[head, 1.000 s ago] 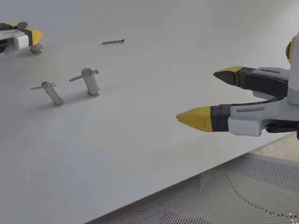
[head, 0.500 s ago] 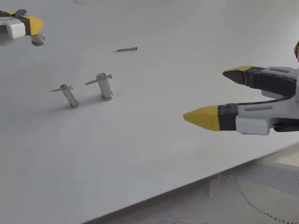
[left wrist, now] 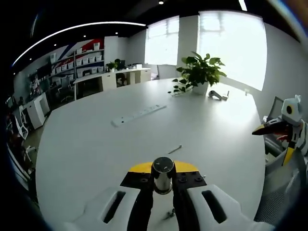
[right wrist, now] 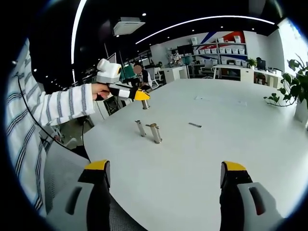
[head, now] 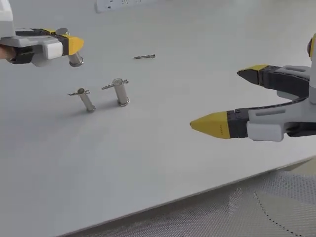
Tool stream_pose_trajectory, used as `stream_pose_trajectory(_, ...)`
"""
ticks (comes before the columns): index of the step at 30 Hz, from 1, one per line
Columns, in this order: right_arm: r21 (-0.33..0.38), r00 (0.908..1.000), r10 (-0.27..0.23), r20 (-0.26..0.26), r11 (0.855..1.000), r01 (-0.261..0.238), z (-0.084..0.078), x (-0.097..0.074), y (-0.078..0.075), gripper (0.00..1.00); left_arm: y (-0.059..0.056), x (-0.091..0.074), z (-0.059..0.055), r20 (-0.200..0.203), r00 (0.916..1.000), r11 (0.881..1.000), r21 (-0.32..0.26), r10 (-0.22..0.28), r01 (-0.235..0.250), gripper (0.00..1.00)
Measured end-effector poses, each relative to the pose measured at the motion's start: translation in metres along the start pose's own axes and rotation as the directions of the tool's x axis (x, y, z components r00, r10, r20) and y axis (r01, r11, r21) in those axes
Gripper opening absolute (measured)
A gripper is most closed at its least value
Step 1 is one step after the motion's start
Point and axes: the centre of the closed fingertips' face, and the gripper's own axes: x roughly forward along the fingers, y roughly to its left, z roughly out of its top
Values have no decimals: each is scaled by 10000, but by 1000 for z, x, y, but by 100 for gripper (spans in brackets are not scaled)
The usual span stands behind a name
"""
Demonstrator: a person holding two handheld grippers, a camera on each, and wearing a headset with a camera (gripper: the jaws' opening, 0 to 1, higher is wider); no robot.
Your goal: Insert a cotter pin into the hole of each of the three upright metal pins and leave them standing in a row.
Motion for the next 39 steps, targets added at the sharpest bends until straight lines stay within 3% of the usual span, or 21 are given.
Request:
stream_pose_trajectory(5, -60, 10000, 51, 37, 10000, -51, -2, -4, 3, 95, -18, -3, -3, -7, 9999, 9998, 140, -144, 144, 10)
stream_pose_trajectory(10, -99, 9999, 111, 91, 9999, -110, -2, -4, 4, 95, -44, -11, -10, -18, 9997, 9996, 141, -253, 254, 10)
stream_pose_trajectory(13, -114, 9994, 268, 208, 9996, -265, -1, -3, 8, 95, -61, -14, -18, 155, 9993, 9988, -353, -343, 349, 10)
stream_pose_trajectory(24, -496, 9950, 987, 179, 9940, -977, 1, 6, 30, 94, -109, -8, -51, -74, 9976, 9952, -702, -694, 687, 10)
stream_pose_trajectory(31, -635, 9928, 1195, 98, 9909, -1187, -1, 7, 32, 93, -127, 2, -67, -312, 9959, 9954, -469, -845, 830, 10)
stream_pose_trajectory(39, -511, 9925, 1219, 127, 9913, -1211, -6, 2, 29, 93, -135, 19, -80, -611, 9955, 9973, -184, -718, 708, 10)
